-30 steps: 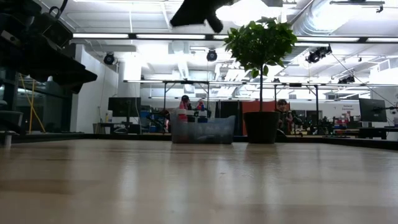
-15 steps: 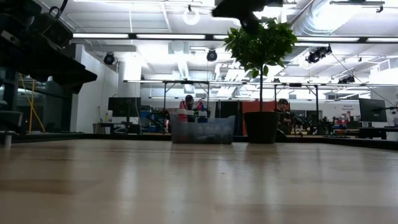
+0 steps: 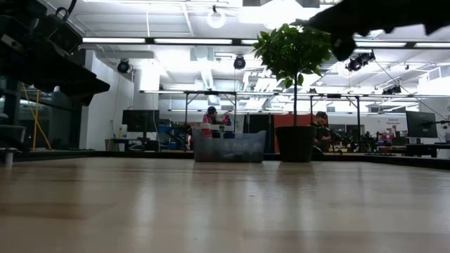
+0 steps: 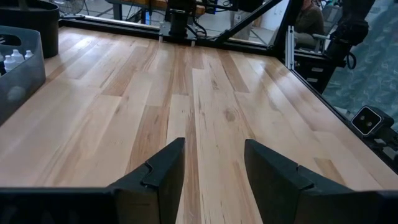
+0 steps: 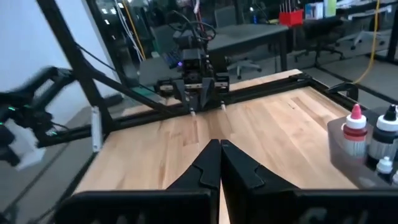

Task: Pick & Place food coloring
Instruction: Return to home position

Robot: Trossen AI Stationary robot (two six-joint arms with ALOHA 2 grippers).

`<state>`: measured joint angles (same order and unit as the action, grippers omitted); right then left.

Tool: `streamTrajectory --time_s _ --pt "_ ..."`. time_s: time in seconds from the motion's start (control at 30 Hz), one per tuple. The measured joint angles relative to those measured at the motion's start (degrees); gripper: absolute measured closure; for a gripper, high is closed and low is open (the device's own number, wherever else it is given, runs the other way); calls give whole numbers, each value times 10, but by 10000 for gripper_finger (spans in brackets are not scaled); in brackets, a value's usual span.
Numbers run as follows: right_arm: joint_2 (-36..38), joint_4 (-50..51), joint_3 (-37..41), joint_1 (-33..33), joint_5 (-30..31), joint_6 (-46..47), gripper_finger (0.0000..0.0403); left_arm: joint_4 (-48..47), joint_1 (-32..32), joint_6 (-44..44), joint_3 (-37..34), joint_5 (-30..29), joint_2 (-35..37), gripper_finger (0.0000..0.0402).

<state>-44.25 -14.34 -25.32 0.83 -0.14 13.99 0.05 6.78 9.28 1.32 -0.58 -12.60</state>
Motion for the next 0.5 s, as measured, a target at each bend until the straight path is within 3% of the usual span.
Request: streamTrajectory --time_s 0.27,0.5 --pt "136 -27 109 -43 -8 25 403 0 0 0 0 0 0 238" --pt "193 -118 195 -71 -2 25 403 0 0 0 0 0 0 238"
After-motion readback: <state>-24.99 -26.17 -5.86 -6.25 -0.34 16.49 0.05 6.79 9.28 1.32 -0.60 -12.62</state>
